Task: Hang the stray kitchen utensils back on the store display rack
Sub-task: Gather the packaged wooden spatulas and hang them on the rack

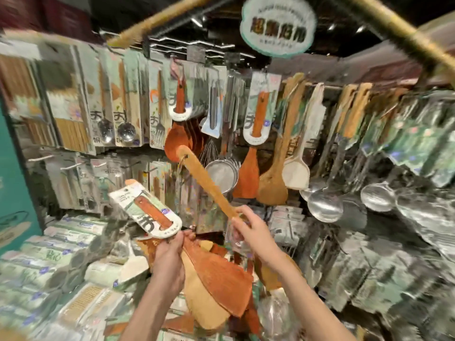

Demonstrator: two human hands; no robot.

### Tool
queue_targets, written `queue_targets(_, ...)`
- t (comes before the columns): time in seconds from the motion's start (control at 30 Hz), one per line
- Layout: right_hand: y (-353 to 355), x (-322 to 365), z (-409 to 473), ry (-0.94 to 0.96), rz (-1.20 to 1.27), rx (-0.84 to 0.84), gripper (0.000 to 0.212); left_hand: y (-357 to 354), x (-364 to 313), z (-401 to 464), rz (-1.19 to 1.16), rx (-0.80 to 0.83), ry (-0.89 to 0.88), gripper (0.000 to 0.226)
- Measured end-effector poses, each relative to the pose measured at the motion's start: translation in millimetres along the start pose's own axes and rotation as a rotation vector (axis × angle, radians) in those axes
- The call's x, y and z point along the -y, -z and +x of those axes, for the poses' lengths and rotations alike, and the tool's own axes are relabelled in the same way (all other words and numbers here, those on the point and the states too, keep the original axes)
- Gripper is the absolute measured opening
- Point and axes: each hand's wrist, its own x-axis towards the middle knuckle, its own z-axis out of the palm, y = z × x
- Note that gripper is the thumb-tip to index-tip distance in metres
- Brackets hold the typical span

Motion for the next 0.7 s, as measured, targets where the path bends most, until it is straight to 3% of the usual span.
queue_targets(0.17,43,49,6,0.076,0.076,-0.202,0.027,-69,-24,-7,0.044,0.208,-0.027,0.023)
queue_targets(0.27,65,70,7,0.074,0.169,-0.279,0.024,-95,-36,-6,0.077,0.332,-0.05,0.019)
queue_targets(0.47,100,80,4,0.056,0.203,-0.51,0.012,-135,-47,8,0.166,0.425,-0.121,0.021)
queue_targets(0.6,117,78,4,0.03,0.203,-0.551,0.006,-147,-48,16,0.249,0.49,-0.187,0.038)
queue_targets(0.7,127,78,4,-0.011,0.154,-0.558,0.011,-157,-46,15,0.254,0.523,-0.204,0.033)
